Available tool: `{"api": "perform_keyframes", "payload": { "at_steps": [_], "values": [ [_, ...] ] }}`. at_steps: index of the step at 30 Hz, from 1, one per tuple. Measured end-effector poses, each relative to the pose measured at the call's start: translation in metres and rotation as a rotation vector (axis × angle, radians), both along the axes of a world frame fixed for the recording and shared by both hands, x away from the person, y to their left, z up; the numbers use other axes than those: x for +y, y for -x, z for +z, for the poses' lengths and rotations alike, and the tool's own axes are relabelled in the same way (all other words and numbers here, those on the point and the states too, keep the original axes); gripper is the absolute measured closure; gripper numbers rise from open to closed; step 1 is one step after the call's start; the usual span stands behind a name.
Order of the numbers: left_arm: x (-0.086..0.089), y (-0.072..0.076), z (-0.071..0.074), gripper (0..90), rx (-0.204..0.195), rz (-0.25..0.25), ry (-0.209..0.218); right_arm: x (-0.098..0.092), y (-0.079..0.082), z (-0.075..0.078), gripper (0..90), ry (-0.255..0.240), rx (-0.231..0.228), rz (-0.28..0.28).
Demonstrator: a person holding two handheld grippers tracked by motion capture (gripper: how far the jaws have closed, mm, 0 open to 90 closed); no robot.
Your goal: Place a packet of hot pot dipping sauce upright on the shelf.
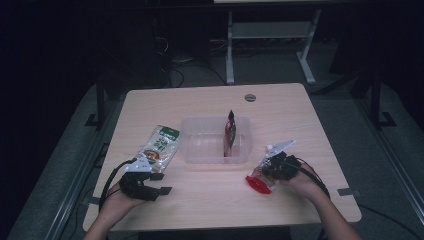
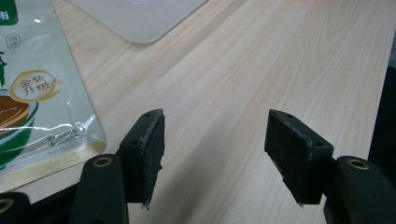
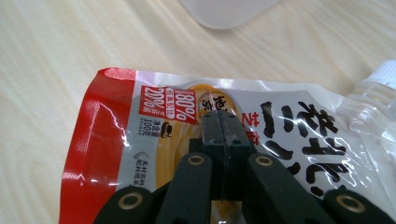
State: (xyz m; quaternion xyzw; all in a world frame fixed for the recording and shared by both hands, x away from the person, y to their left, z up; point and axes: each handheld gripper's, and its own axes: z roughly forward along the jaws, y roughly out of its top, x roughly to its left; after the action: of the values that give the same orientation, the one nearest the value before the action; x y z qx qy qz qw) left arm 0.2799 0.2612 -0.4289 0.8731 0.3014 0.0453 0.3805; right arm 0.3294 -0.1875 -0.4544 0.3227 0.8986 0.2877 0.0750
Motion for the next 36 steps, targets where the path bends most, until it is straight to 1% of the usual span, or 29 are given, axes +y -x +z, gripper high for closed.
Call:
{"api": "perform_keyframes", "payload": {
  "at_steps": [1, 2, 3, 5, 6, 8, 9, 12, 14, 17, 18, 20, 26, 28, 30, 36],
  "values": [
    [-0.001, 0.001, 0.000, 37.4, 0.003, 0.001, 0.005, 0.000, 0.001, 0.000, 90.0, -0.002, -0.007, 0.005],
    [-0.001, 0.001, 0.000, 37.4, -0.003, -0.005, 0.001, -0.001, 0.003, 0.001, 90.0, -0.007, -0.011, 0.008],
    [-0.001, 0.001, 0.000, 37.5, -0.002, -0.006, 0.000, -0.002, 0.004, 0.004, 90.0, -0.015, -0.014, 0.010],
    [-0.002, 0.002, 0.000, 37.5, -0.001, -0.012, -0.004, -0.007, 0.004, 0.010, 90.0, -0.028, -0.033, 0.004],
    [-0.001, 0.001, 0.000, 37.5, -0.005, -0.022, -0.010, -0.010, 0.004, 0.013, 90.0, -0.027, -0.045, -0.009],
    [-0.002, 0.001, -0.001, 37.5, -0.003, -0.020, -0.007, -0.019, 0.002, 0.017, 90.0, -0.028, -0.069, -0.036],
    [-0.002, 0.001, -0.001, 37.5, -0.003, -0.021, -0.007, -0.024, 0.001, 0.017, 90.0, -0.026, -0.072, -0.050],
    [-0.003, 0.001, 0.000, 37.6, -0.006, -0.031, -0.017, -0.033, -0.002, 0.013, 90.0, -0.019, -0.055, -0.074],
    [-0.004, 0.001, -0.001, 37.6, -0.002, -0.030, -0.011, -0.033, -0.004, 0.005, 90.0, 0.008, -0.042, -0.062],
    [-0.006, 0.002, -0.002, 37.6, 0.006, -0.035, -0.013, -0.032, -0.007, 0.002, 90.0, -0.003, -0.013, -0.059],
    [-0.006, 0.001, -0.002, 37.6, 0.000, -0.040, -0.016, -0.032, -0.008, 0.002, 90.0, -0.002, -0.007, -0.059],
    [-0.007, 0.002, -0.002, 37.6, 0.003, -0.039, -0.015, -0.031, -0.008, 0.001, 90.0, -0.005, 0.007, -0.056],
    [-0.008, 0.002, -0.002, 37.6, 0.008, -0.048, -0.018, -0.024, -0.002, 0.000, 90.0, 0.005, 0.013, -0.017],
    [-0.009, 0.002, -0.003, 37.6, 0.008, -0.047, -0.018, -0.019, -0.002, 0.000, 90.0, -0.004, 0.026, 0.005],
    [-0.009, 0.002, -0.003, 37.6, 0.009, -0.048, -0.017, -0.014, -0.001, -0.001, 90.0, -0.013, 0.034, 0.028],
    [-0.010, 0.002, -0.003, 37.6, 0.010, -0.054, -0.020, 0.011, 0.008, -0.001, 90.0, -0.009, 0.042, 0.107]
  ]
}}
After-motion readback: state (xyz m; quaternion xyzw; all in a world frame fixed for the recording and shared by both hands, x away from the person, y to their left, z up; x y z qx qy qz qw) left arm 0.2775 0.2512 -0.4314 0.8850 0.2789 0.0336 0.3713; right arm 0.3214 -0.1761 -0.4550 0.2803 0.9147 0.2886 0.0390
